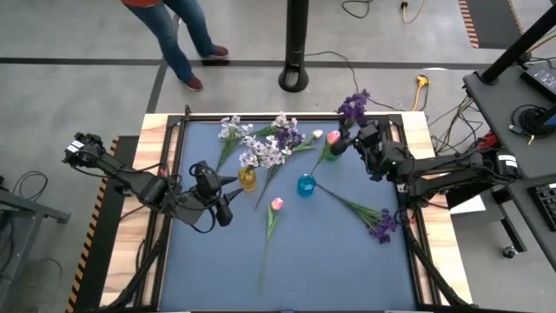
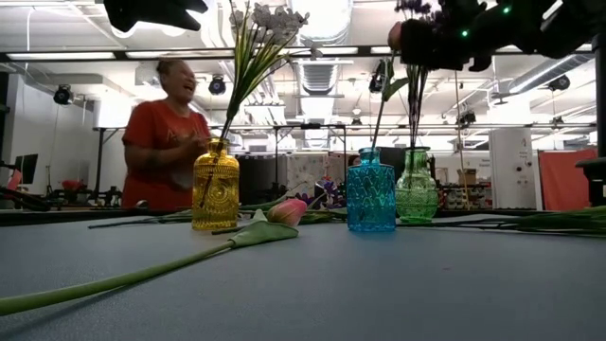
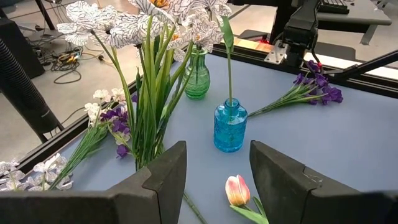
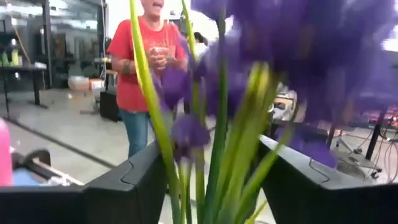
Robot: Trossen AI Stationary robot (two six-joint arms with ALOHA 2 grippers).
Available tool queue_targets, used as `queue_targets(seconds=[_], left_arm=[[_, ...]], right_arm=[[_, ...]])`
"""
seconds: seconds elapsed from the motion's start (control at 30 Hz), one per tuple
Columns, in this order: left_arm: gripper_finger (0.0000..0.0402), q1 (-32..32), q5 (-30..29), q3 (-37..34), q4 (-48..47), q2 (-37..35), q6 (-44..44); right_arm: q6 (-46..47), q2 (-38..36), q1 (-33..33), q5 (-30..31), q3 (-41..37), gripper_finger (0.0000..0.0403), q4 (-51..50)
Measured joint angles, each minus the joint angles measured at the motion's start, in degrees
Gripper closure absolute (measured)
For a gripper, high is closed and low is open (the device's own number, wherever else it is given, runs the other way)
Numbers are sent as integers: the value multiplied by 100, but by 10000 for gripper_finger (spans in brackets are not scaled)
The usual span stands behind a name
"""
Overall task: Sort flowers into vase by color
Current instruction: Put the bottom violet flowers into the green flower vase
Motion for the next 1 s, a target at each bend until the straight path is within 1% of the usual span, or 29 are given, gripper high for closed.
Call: queue_targets(seconds=[0.1, 0.23, 0.37, 0.5, 0.63, 0.7, 0.8, 0.87, 0.9, 0.93, 1.0], left_arm=[[242, -1, 0, 0, 0, 0, -2], [242, -1, 0, 0, 0, -1, -2], [242, 0, 0, 0, 0, 0, -2], [242, 1, 0, 0, 0, 1, -23], [242, 1, -2, 0, 0, 1, -30], [242, 1, -4, 0, 0, 1, -32], [242, 1, -5, 0, 0, 0, -79], [242, 1, -1, 0, -1, 0, -153], [242, 1, 71, 0, -15, 0, -189], [242, 1, 265, 6, -76, -8, -233], [242, -5, 948, 112, -355, -23, -382]], right_arm=[[234, -4, 17, 9, 129, 162, -559], [584, -36, 108, 139, 398, 132, -1606], [1041, -121, 246, 145, 718, 105, -2635], [1983, -229, 354, 140, 1070, 85, -4131], [3130, -257, 361, 127, 1525, 74, -5839], [3597, -256, 382, 78, 1676, 70, -6507], [4093, -258, 441, -134, 1753, 66, -7065], [4327, -258, 505, -258, 1757, 65, -7258], [4379, -258, 537, -313, 1758, 64, -7314], [4417, -259, 568, -359, 1758, 64, -7319], [4429, -261, 617, -487, 1762, 65, -7313]])
